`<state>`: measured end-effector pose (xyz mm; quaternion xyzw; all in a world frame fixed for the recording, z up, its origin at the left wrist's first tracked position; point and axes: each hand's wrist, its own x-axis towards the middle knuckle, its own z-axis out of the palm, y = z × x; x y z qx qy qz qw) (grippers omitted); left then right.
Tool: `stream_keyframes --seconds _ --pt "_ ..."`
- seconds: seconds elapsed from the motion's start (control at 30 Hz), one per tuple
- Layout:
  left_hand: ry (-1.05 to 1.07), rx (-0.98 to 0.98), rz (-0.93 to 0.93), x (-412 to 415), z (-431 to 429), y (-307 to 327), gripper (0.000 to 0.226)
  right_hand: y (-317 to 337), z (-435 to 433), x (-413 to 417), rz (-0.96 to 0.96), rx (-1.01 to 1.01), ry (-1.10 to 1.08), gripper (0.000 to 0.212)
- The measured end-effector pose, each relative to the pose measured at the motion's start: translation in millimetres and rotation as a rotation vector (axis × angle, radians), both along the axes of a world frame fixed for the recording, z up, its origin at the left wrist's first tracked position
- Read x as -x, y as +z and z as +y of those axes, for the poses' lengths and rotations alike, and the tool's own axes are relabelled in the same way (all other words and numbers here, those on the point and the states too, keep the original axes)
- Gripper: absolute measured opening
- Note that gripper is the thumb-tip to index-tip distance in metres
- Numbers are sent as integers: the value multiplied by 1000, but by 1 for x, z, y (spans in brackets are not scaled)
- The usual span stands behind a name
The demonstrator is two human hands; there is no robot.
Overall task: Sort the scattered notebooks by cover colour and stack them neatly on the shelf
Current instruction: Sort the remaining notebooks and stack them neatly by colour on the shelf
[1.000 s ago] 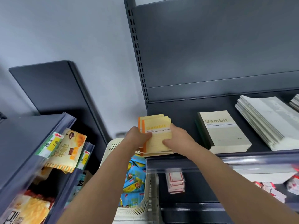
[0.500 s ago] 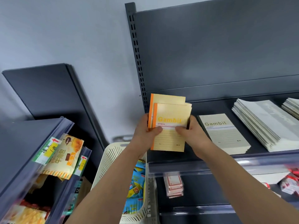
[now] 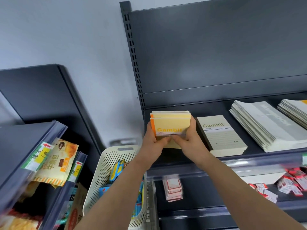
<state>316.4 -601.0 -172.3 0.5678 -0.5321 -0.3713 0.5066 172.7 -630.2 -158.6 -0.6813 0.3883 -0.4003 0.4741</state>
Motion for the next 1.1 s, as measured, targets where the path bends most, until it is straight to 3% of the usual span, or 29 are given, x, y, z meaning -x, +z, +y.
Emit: stream_keyframes --seconds 0.1,0.3,0.57,0.83,0.97,1.1 --pt "-11 6 -19 -2 1 3 68 3 2 3 -20 -18 -54 89" --pt "39 27 -120 -4 -4 15 51 7 -4 4 78 49 -106 59" --pt "10 -28 -114 -15 -3 9 39 4 -3 10 231 46 -116 58" --pt "32 -87 -71 -24 -9 22 38 13 -16 15 160 -38 -92 57" --pt "127 -190 12 -25 -11 29 28 15 -30 0 242 -119 -152 58" --pt "219 -341 0 -19 -14 21 21 4 -40 -13 436 -170 -184 31"
